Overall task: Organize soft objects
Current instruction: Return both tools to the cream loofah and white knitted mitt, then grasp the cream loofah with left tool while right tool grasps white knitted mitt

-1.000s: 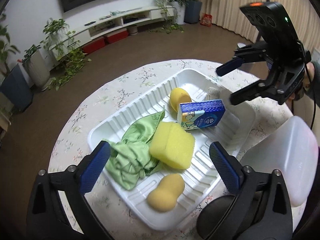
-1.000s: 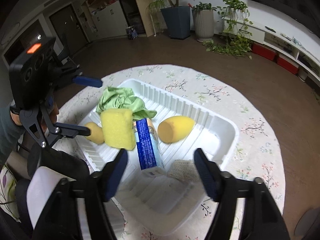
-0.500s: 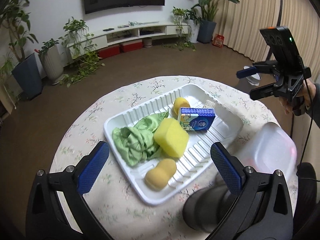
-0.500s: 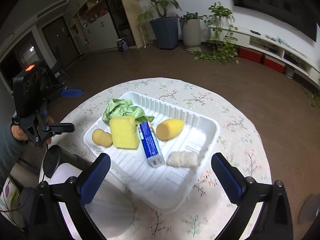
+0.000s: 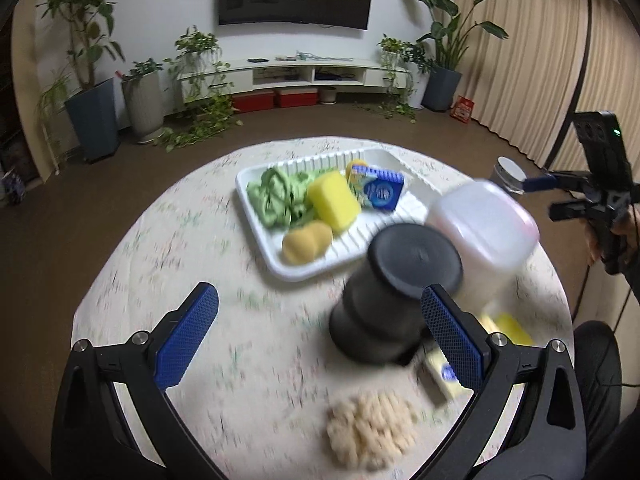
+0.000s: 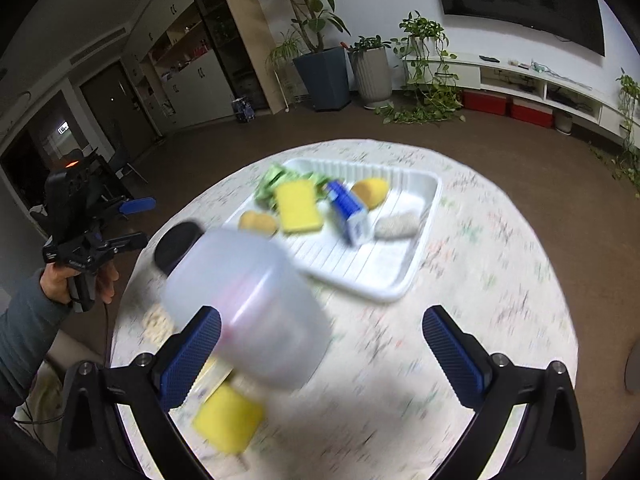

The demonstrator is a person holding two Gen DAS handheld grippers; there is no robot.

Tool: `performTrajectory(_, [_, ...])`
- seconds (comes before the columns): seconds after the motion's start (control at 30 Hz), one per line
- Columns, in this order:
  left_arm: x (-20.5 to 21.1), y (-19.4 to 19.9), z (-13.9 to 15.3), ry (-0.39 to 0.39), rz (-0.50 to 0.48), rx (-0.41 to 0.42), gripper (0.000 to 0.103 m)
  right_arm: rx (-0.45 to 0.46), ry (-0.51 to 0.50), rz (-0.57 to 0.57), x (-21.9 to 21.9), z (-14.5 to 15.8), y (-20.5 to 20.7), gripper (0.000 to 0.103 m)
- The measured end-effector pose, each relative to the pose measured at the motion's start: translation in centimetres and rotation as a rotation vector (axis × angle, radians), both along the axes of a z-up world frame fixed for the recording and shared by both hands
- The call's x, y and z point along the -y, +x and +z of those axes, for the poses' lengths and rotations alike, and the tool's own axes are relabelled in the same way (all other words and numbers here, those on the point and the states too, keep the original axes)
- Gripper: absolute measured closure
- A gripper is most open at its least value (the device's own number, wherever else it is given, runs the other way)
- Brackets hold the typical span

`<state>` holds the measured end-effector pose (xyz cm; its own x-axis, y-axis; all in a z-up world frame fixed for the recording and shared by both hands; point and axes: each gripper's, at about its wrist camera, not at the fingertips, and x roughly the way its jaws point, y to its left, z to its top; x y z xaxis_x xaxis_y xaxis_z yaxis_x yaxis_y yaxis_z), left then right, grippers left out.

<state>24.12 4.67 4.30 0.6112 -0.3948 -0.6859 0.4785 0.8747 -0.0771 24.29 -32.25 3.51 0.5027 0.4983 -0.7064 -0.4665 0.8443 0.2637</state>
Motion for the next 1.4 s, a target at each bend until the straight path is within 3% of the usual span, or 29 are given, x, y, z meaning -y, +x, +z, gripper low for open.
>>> performTrajectory(0.33, [-0.3,-8.4,-2.7,0.016,0.073,0.004,0.0,-0.006,-0.008,-0.012,-3.7,-3.1,-11.0,0.0])
performTrajectory(0.63, [0.8,-11.2,-5.2,0.02,0.152,-0.027,0.0,-0.032,-0.074,-0.096,-7.4,-7.0,-16.1,0.0])
performTrajectory(0.9, [1.0,-10.4,-6.6,0.061,0.189,-0.028,0.0,-0.011,-0.176,-0.189,-8.8,-9.2,-16.7,0.001])
performTrajectory(1.1, [0.9,-9.5,-7.0,0.062,0.216,-0.032,0.0,-0.035,-0.215,-0.228,-9.0,-10.6,-15.9,0.013])
performTrajectory(1.3, [0.4,-7.5,-8.6,0.051,0.28,-0.188,0.0,-0.015,-0.27,-0.255,-9.3,-11.0,-15.8,0.026])
performTrajectory(1.4, [0.3,-7.3,-9.2,0.06,0.285,-0.209,0.002,-0.007,-0.276,-0.258,-9.3,-10.9,-15.9,0.031])
